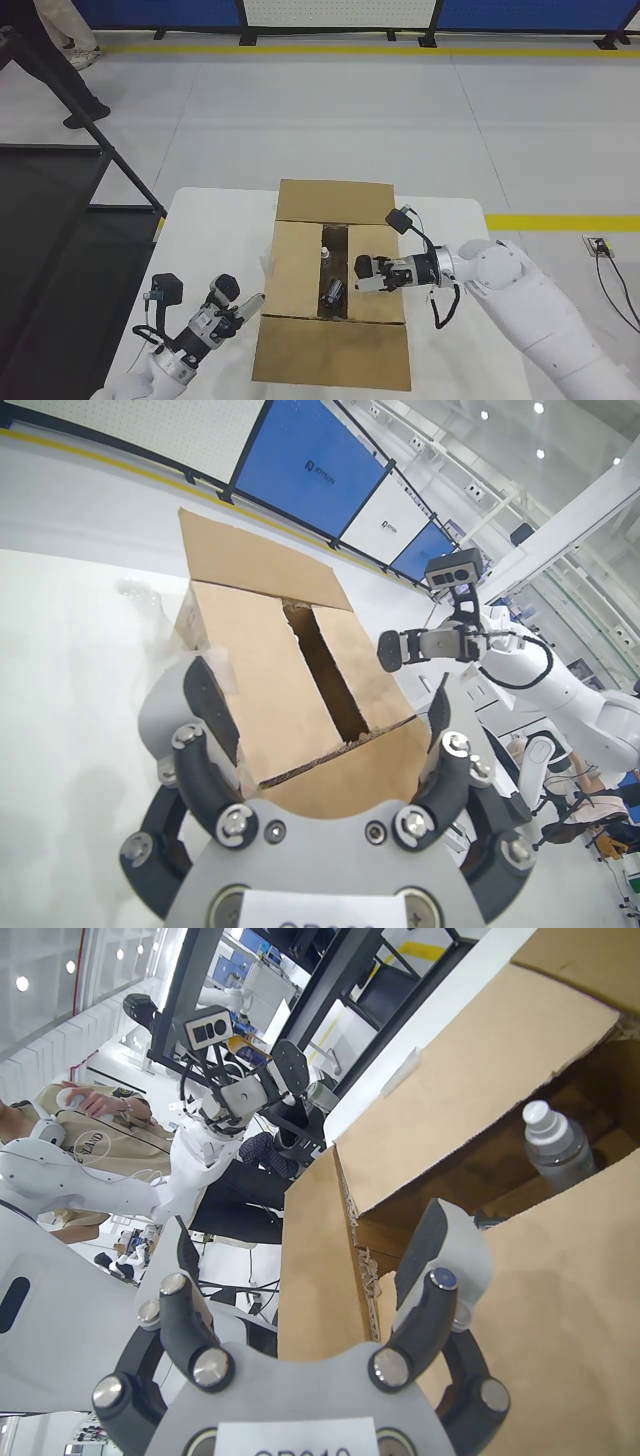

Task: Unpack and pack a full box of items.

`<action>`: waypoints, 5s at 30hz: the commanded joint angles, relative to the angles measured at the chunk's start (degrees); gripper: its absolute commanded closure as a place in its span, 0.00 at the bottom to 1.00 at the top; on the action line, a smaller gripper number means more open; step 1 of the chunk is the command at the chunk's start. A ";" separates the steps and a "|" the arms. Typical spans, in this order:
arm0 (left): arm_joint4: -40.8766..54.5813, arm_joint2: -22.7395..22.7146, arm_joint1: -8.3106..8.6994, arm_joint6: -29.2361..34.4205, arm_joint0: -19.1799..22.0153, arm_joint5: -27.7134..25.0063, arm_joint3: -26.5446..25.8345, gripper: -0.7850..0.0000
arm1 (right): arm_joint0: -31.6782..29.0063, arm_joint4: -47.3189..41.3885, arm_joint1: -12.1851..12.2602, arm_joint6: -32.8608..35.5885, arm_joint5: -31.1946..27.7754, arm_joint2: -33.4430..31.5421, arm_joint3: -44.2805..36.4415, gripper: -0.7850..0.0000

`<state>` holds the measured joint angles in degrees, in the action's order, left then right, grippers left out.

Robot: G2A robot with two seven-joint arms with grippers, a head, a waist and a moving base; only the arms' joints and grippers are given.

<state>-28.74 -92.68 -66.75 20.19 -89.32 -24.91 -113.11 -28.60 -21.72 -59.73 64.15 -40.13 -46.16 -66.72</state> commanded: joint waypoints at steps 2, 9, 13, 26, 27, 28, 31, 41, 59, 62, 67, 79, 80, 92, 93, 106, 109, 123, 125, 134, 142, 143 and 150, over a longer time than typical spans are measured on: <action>2.76 -3.43 0.99 9.05 -3.28 -7.42 0.84 0.00 | -0.41 1.56 0.58 -0.42 -0.42 -0.92 -0.85 0.00; 2.41 -5.79 1.53 13.15 -4.26 -9.68 1.26 0.00 | -0.41 1.56 0.58 -0.42 -0.42 -0.92 -0.85 0.00; 2.41 -5.79 1.53 13.15 -4.26 -9.68 1.26 0.00 | -0.90 1.28 0.52 -1.94 0.64 -1.02 -0.96 0.00; 11.26 -3.61 1.09 7.03 0.73 6.24 7.60 0.00 | 0.15 -3.69 -1.56 -9.76 -1.14 -1.86 5.34 0.00; 12.58 -3.71 1.00 6.31 1.43 9.25 8.33 0.00 | 0.26 -3.93 -1.66 -10.11 -1.74 -2.09 5.93 0.00; 14.14 -3.57 0.88 5.54 2.17 11.81 8.65 0.00 | 0.31 -4.09 -1.75 -10.54 -2.25 -2.30 6.40 0.00; 19.63 -3.50 0.57 4.20 4.50 18.32 10.06 0.00 | 0.23 -4.73 -1.94 -11.14 -3.63 -2.83 7.13 0.00; 34.03 -3.66 0.07 6.43 9.54 28.34 12.73 0.00 | -1.06 -5.60 -1.90 -11.71 -4.21 -4.61 8.46 0.00; 31.94 6.04 1.16 31.25 34.51 45.83 32.73 0.00 | -5.62 -2.16 -0.85 -16.07 -0.99 -8.56 3.33 0.00; 31.74 6.17 1.22 32.00 35.03 45.86 33.34 0.00 | -6.48 -1.45 -0.57 -16.53 0.29 -9.70 2.03 0.00; 31.74 6.17 1.22 32.00 35.03 45.86 33.34 0.00 | -8.05 -0.79 -0.31 -17.47 1.95 -11.11 0.57 0.00; 39.65 12.06 -0.87 19.36 39.94 47.41 42.32 0.31 | -10.76 1.16 0.10 -18.37 4.12 -13.95 -2.83 0.00; 39.88 12.76 -1.02 19.40 40.75 47.31 43.43 0.35 | -11.16 1.43 0.18 -18.54 4.30 -14.28 -3.17 0.00; 41.16 18.00 -1.98 22.59 46.86 45.57 53.90 0.56 | -16.14 3.55 1.04 -20.07 6.13 -18.25 -8.14 0.00; 41.49 18.07 -2.01 22.79 47.03 45.36 54.44 0.62 | -16.32 3.62 1.06 -20.04 6.33 -18.43 -8.38 0.00; 43.56 17.65 -1.93 20.86 46.42 42.41 55.08 1.00 | -15.71 3.92 0.83 -18.48 7.50 -19.14 -8.83 0.00; 43.89 16.62 -1.69 18.72 44.47 42.03 52.45 1.00 | -14.91 3.74 0.65 -17.85 7.56 -18.89 -8.29 0.00; 44.17 13.16 -0.88 10.99 36.67 41.85 41.43 1.00 | -12.06 2.62 -0.24 -15.67 6.70 -17.73 -5.01 0.00; 44.04 12.83 -0.83 9.47 35.43 41.98 39.76 1.00 | -11.95 2.53 -0.31 -15.51 6.50 -17.72 -4.69 0.00; 44.04 11.49 -0.78 2.52 29.09 42.23 31.93 1.00 | -11.28 2.01 -0.61 -14.46 6.03 -17.72 -3.25 0.00; 43.85 10.67 -0.79 -1.88 23.51 42.07 25.79 0.87 | -10.27 1.21 -0.93 -13.20 5.52 -17.56 -1.70 0.00; 44.01 10.45 -0.81 -2.49 22.96 41.87 25.35 0.89 | -10.13 1.11 -0.97 -13.02 5.46 -17.51 -1.49 0.00; 44.40 9.54 -1.04 -7.62 19.64 41.20 22.28 0.81 | -9.19 0.38 -1.34 -12.07 5.18 -17.10 -0.13 0.00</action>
<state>15.93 -83.07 -67.77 13.42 -69.22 16.27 -90.37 -37.90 -21.28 -61.02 52.02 -34.92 -63.31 -66.99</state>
